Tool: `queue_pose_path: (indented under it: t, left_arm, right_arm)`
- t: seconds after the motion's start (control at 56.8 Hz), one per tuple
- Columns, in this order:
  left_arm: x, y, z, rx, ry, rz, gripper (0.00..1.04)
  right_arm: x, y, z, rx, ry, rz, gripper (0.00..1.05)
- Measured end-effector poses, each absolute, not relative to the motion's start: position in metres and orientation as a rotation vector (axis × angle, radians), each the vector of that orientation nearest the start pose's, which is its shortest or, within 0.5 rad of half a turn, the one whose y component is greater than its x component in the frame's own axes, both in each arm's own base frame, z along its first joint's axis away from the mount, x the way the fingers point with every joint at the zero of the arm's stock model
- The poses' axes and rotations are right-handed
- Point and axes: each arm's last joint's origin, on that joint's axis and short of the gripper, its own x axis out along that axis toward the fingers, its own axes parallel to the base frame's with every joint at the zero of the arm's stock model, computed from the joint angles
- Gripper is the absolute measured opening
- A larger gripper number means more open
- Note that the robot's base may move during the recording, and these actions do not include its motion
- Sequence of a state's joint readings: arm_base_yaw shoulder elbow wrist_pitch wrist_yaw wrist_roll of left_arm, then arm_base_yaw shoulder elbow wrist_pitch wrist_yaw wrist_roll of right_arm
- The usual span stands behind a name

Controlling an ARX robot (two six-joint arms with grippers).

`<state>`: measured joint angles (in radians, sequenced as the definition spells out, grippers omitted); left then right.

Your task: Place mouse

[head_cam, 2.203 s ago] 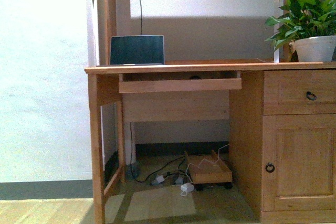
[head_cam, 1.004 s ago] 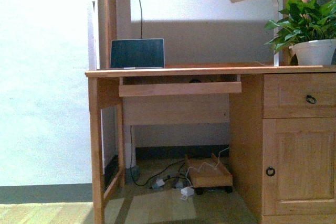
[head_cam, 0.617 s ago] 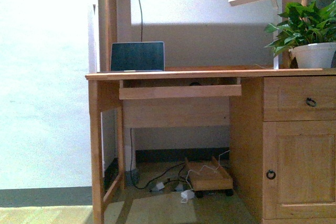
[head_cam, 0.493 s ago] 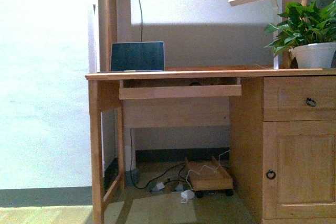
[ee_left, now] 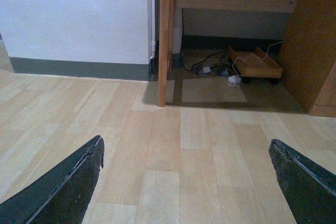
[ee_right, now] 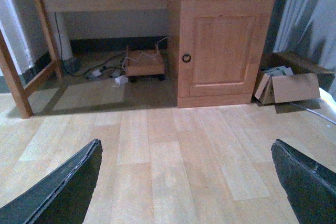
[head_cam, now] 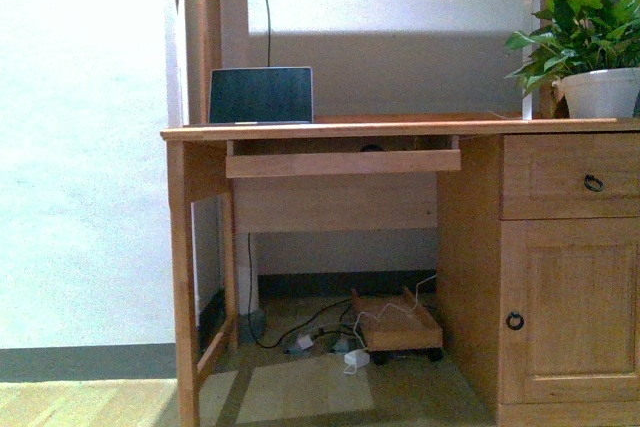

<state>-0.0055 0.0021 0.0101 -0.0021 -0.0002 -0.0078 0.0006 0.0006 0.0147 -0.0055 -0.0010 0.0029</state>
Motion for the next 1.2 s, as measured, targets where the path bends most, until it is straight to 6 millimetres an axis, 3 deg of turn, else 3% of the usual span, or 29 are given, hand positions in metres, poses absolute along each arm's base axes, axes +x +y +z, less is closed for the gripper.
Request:
queue_pose_path:
  t: [1.198]
  left_arm:
    - [0.0972,-0.0005,0.1666,-0.008,-0.006,-0.005,0.97]
  right_arm:
    - [0.0968,0.0001,0.1679,0.003,-0.009,0.001,0.97]
